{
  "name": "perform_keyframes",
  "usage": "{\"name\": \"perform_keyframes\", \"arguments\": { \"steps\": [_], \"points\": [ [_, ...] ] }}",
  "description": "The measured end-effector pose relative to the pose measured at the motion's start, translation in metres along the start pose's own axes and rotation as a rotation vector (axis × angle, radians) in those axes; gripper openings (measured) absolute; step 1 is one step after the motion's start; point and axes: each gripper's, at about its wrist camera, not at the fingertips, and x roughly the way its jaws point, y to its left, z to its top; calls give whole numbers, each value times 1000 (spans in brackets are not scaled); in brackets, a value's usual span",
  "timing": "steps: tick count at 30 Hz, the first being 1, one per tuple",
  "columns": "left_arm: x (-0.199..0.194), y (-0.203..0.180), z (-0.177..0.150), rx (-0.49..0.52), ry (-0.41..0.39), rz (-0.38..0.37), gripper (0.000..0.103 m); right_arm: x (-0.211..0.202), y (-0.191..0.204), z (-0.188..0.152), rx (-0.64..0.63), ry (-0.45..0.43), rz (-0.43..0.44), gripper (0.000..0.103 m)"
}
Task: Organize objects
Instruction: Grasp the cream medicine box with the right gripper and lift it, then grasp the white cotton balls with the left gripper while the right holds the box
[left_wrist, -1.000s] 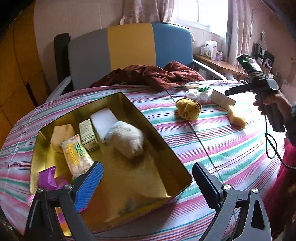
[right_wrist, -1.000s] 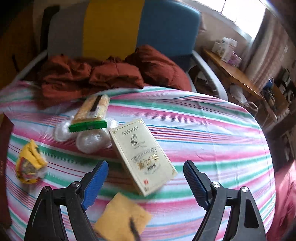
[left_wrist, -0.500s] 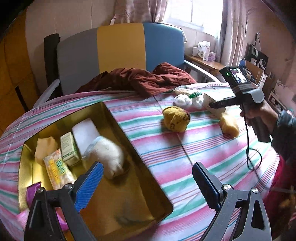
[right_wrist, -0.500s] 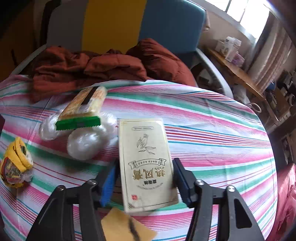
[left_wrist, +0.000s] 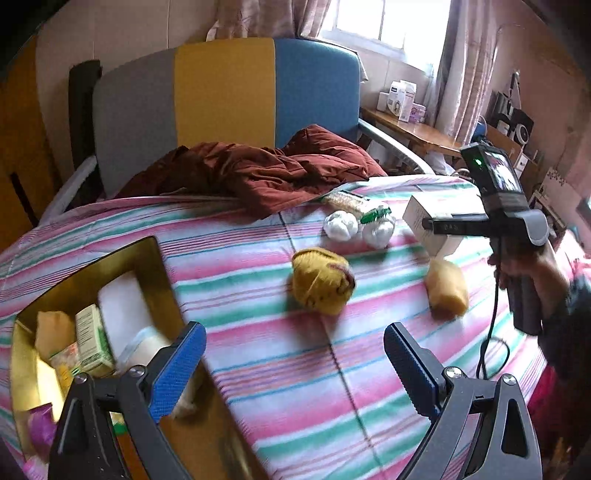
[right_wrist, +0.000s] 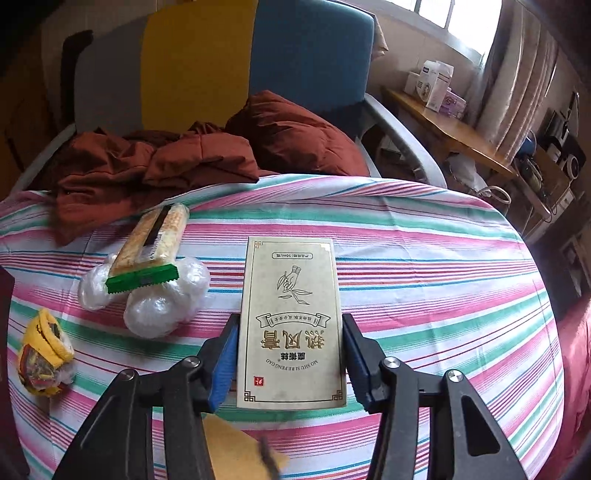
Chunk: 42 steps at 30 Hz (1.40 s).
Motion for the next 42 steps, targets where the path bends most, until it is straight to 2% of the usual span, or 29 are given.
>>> {"name": "perform_keyframes", "arguments": {
  "steps": [7,10,13,17,22,29,32,37,39,41,42],
  "points": [
    [32,-2,30,-26,31,-10,96,4,-8,-1,19,17,-7,52],
    [48,-4,43,-15,47,-11,91,4,-11,-1,30,19,3,52],
    [66,-9,52,16,65,3,89,1,-12,0,36,10,20,52],
    [91,-21,68,83,94,-6,78,1,-13,0,42,8,30,52],
    [121,-33,86,147,128,-23,75,-1,-20,1,73,1,45,52],
    [161,-42,107,146,195,-90,73,4,-24,1,87,24,46,52],
    [177,-45,112,154,229,-83,69,3,-24,1,84,19,50,52],
    [197,-52,118,181,252,-80,69,5,-20,1,70,27,50,52],
    [205,-52,118,187,267,-77,61,6,-20,0,65,30,50,52],
    [214,-50,116,179,295,-86,40,7,-19,0,60,34,53,52],
    [217,-48,116,172,297,-91,40,8,-19,-1,57,36,55,52]
  ]
}}
